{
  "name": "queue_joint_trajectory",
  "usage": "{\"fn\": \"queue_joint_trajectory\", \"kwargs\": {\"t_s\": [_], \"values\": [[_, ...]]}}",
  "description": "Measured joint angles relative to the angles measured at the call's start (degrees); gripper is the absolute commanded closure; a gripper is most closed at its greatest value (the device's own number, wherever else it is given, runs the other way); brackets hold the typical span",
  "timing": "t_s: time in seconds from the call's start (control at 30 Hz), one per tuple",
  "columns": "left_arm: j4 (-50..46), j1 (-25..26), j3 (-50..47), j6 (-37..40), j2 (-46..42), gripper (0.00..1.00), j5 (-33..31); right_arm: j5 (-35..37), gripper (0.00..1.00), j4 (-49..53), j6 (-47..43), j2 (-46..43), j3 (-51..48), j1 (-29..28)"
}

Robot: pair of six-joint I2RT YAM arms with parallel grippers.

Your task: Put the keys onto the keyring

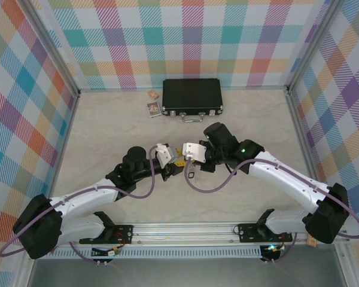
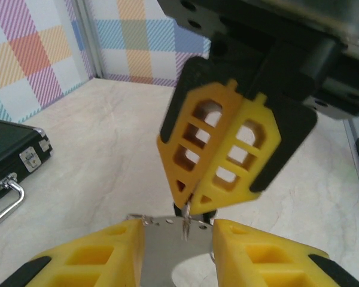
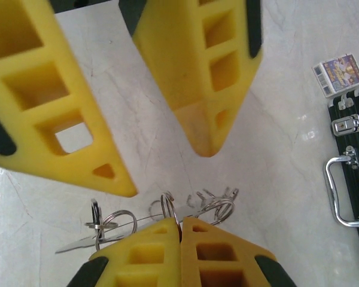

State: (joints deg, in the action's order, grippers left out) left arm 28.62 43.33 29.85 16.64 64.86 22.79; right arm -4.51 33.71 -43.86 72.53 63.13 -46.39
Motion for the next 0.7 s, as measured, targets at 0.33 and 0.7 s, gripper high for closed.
{"fn": "queue_joint_trajectory", "kwargs": {"t_s": [0.33,0.7], "values": [[-1.33,0.9,0.0,4.17,1.2,0.65,-2.6,0.66,1.0,-0.17,-0.57,-0.63,-0.04,-1.27],[1.03,1.07,-0.26,4.42,1.16,0.67,-2.73,-0.96,1.0,-0.2,0.07,-1.25,-0.17,-1.33]]}}
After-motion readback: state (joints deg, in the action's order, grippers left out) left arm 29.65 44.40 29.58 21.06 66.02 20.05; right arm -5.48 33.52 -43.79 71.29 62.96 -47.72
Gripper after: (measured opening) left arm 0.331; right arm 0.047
